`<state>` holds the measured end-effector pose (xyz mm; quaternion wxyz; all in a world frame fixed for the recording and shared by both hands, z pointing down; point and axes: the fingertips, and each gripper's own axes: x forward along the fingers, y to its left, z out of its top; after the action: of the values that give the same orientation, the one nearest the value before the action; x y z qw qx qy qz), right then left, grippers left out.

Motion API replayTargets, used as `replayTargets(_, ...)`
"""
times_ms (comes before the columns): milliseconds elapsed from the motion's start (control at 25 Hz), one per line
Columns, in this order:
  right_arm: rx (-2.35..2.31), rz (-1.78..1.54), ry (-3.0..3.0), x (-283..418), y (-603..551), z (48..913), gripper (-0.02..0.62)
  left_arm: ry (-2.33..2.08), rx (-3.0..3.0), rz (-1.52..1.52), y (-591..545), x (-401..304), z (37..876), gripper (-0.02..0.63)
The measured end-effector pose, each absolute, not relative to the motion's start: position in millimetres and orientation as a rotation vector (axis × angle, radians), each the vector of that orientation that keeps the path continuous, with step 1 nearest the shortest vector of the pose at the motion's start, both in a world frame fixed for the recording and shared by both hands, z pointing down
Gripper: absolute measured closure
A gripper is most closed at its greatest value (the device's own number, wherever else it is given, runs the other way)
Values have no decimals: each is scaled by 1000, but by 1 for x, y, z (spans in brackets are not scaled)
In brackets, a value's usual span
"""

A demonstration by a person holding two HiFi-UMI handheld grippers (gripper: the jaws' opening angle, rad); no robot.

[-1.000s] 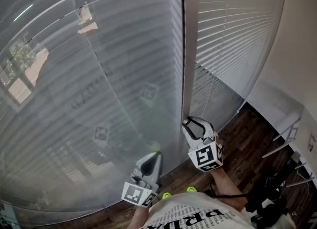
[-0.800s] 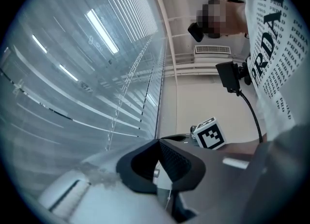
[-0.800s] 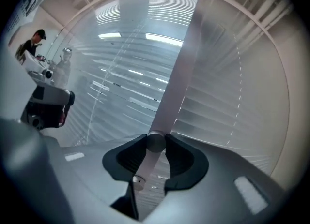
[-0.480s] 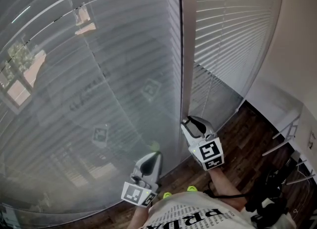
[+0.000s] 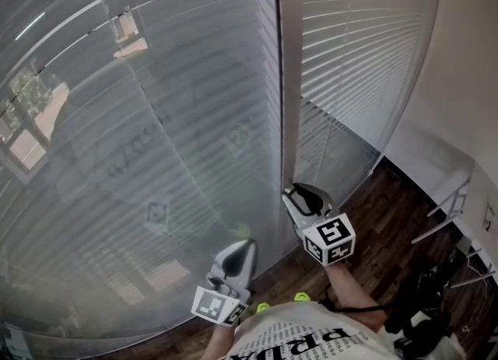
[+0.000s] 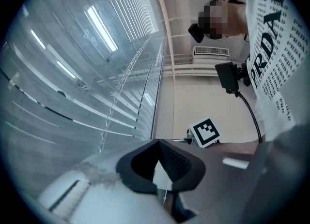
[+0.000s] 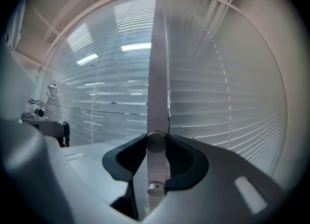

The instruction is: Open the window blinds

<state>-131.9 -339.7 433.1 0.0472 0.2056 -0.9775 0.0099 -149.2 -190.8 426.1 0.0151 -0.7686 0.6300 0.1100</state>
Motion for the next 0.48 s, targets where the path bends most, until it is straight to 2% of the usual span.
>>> replayTargets(200,651,-14,-2975,-133,-341,434,471,1961,-2394,340,-191,-148,427,615)
replayTargets(360,646,-238,-2893,-134,-337,434,468,1964,-2394,344,-190,-148,427,615)
replayTargets(480,600,-565,-2770,-135,-333,430,459,1970,-2386,348,-192,-150,426,615)
